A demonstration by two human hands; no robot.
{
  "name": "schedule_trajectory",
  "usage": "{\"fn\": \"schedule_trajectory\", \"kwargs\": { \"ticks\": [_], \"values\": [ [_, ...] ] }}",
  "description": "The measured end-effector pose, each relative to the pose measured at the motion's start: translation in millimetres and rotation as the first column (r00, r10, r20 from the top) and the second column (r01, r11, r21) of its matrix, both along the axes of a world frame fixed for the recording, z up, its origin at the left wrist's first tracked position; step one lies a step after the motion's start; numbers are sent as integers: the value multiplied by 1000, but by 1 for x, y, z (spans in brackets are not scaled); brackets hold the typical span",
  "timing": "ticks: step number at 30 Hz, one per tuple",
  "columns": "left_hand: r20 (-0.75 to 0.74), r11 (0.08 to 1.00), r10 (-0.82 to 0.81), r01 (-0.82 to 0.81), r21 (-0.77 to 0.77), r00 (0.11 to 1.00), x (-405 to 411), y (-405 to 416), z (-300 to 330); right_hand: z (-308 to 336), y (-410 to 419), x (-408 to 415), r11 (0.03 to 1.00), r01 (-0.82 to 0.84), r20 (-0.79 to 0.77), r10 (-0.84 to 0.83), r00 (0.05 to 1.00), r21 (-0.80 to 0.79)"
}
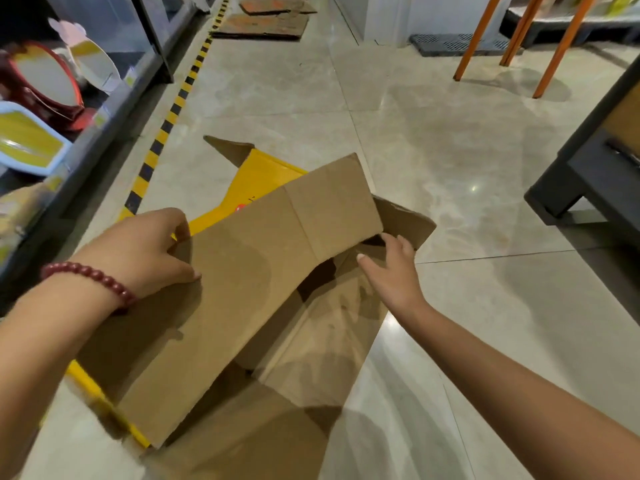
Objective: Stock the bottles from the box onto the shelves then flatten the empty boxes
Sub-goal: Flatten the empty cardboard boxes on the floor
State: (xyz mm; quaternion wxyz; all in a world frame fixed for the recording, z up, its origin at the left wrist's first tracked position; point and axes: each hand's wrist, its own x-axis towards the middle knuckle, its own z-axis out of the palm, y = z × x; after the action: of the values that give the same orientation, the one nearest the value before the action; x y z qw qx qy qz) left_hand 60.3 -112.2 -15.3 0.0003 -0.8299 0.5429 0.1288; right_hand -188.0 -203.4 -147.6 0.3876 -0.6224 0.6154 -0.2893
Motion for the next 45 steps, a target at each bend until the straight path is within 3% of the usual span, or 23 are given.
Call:
{"fn": "schedule_trajectory", "kwargs": {
  "ticks": [4, 9, 13, 18, 22, 24, 27, 30, 33, 36, 41, 45],
  "values": [
    [-95, 969, -163, 178, 171, 982, -21, 36, 3, 7, 29, -10, 990, 99, 29, -97, 995, -104],
    [-255, 888, -299, 366, 277, 919, -47, 87, -33, 9, 59, -11, 977, 60, 17, -58, 998, -207],
    [-253, 874, -287, 361, 326, 924, -59, 121, -94, 6, 77, 2, 987, 22, 86, -9, 996, -162],
    [-219, 888, -236, 302, 346, 947, -68, 142, -140, -13, 107, 18, 978, -204, -100, 200, 975, -40],
    [-355, 867, -239, 363, 341, 904, -89, 149, -165, -40, 142, 14, 970, -233, -113, 240, 964, 71],
    [-419, 885, -238, 374, 278, 876, -99, 148, -182, -59, 150, 9, 973, -209, -134, 220, 966, 94],
    [-395, 869, -355, 455, 195, 847, -120, 133, -212, -81, 148, 0, 987, -131, -165, 145, 976, 94],
    [-427, 866, -421, 495, 75, 800, -146, 118, -237, -97, 142, -10, 993, 26, -186, -4, 983, 117],
    [-632, 875, -300, 470, 117, 715, -152, 114, -268, -113, 143, -23, 979, 156, -179, -132, 975, 133],
    [-679, 964, -117, 246, 96, 725, -117, 116, -287, -126, 157, -29, 947, 232, -116, -211, 971, 224],
    [-384, 997, -38, 58, 42, 923, -5, 107, -289, -145, 179, -17, 908, 244, -104, -221, 970, 342],
    [-81, 972, 142, -124, 198, 987, 82, 104, -305, -159, 181, -3, 848, 293, -181, -236, 955, 441]
  ]
}}
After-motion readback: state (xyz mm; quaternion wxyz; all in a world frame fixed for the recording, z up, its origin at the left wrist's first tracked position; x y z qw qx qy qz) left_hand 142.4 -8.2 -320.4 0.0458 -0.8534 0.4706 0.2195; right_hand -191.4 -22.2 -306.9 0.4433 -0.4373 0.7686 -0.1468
